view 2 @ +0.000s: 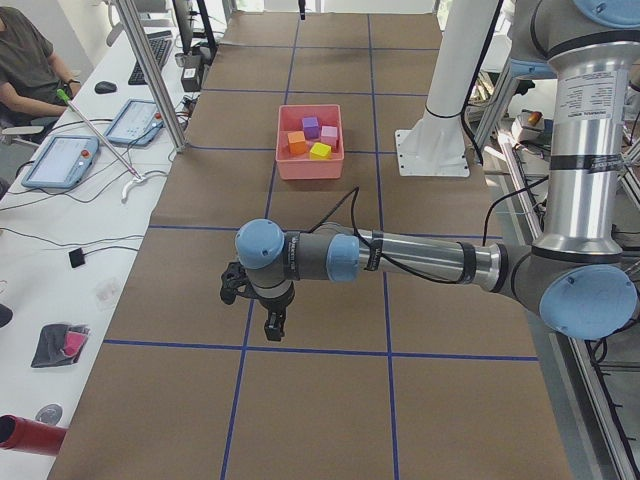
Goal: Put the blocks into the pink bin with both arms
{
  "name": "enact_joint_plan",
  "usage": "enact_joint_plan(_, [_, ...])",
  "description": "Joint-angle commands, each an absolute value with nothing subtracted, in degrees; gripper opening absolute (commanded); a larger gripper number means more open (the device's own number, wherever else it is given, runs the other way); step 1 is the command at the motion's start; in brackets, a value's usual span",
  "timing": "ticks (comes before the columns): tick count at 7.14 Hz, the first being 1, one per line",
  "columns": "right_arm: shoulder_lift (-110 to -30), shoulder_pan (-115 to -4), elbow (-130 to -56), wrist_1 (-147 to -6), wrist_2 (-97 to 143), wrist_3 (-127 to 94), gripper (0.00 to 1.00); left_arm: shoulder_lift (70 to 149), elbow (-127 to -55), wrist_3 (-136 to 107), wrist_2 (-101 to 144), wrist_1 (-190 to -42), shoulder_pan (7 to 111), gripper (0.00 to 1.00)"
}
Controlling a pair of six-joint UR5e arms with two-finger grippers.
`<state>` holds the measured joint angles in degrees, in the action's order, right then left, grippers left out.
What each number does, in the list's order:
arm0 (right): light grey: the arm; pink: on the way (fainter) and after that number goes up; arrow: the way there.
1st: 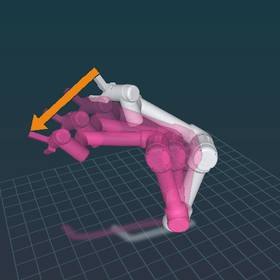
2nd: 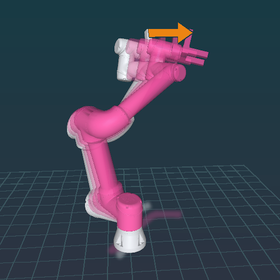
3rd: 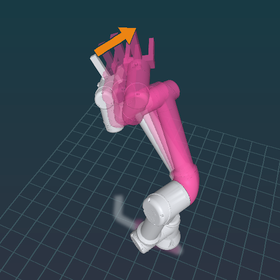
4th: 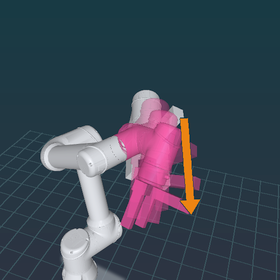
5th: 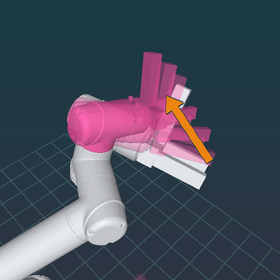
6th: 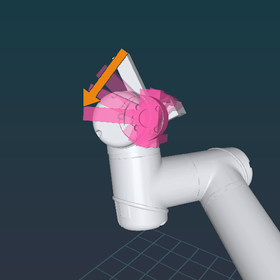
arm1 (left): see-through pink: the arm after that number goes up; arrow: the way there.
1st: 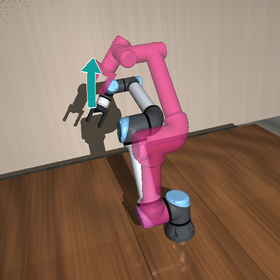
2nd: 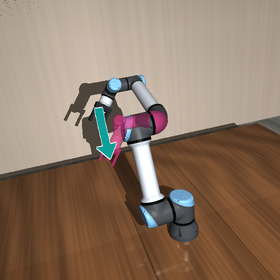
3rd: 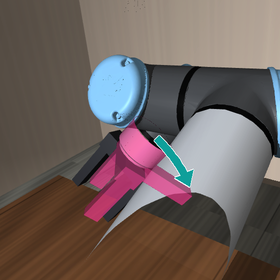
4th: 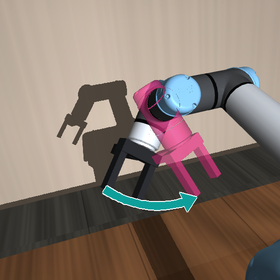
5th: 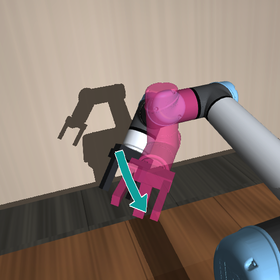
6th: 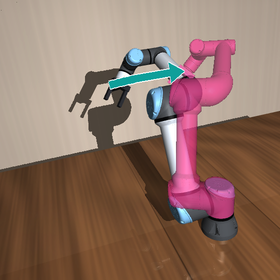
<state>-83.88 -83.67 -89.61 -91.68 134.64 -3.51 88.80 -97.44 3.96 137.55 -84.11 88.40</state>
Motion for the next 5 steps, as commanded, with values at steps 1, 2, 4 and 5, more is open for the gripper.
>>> enact_joint_plan(1, [-83.85,-83.58,-89.56,-91.67,134.65,-3.60,0.99,88.77,-97.38,3.96,137.55,-84.11,88.33,0.99])
enact_joint_plan(2, [-83.93,-83.67,-89.47,-91.67,134.65,-3.52,0.99,88.77,-97.38,3.96,137.55,-84.11,88.33,0.99])
enact_joint_plan(4, [-83.94,-83.67,-89.47,-91.67,134.47,-3.86,0.99,88.77,-97.21,3.96,137.55,-84.11,88.33,0.99])
enact_joint_plan(5, [-83.94,-83.67,-89.47,-91.58,134.39,-3.78,0.99,88.86,-97.03,3.96,137.55,-84.11,88.33,0.99])
